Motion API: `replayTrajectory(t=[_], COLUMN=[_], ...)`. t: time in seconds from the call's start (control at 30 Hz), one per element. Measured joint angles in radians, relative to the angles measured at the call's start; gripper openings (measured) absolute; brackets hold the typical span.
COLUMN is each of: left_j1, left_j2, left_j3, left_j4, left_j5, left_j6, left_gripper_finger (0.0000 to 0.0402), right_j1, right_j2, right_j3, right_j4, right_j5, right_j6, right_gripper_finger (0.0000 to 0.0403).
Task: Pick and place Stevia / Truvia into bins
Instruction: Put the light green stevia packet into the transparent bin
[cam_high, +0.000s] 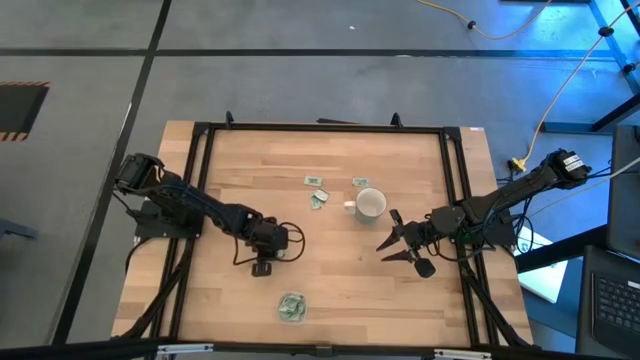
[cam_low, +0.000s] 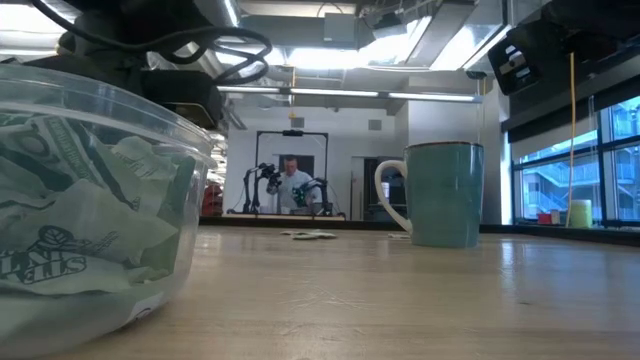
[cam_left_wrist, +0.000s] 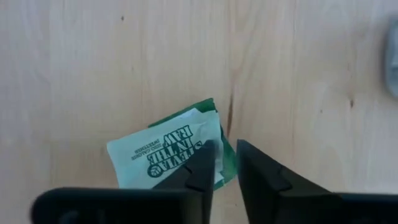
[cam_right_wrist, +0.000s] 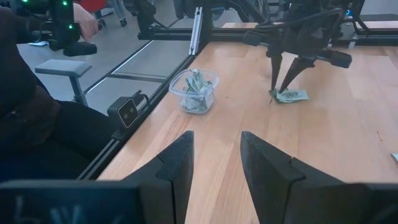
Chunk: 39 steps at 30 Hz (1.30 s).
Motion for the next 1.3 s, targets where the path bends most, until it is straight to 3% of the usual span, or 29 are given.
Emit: replayTrajectory(t=[0.23,0.5,0.7,1.03,1.3], left_j1=[-0.006,-0.011,-0.023,-0.022,-0.023], left_j2=[0.000,0.028,0.075,0.053,0.032], left_j3=[0.000,0.004,0.009,0.002,-0.002], left_j4=[0.000,-0.001,0.009,0.012,0.039], left_j5=[-0.030,-0.053,-0.054,-0.055,-0.031], left_j6=[-0.001,0.003,0.001,0.001,0.059], left_gripper_finger=[0.0097,0.0069,0.0071,0.0010,0.0004], right_j1=[0.000,0.000,0.000,0.000,0.000], right_j2=[0.000,0.000,0.000,0.000,0.000], right_j3=[0.000,0.000,0.000,0.000,0.000], right_j4=[0.000,-0.002,-0.006,0.002,0.019], right_j5=[0.000,0.000,0.000,0.000,0.000], right_j6=[0.000,-0.001,-0.001,0.000,0.000], right_gripper_finger=[0.0136,0.0136,0.0136,0.0136,0.0136])
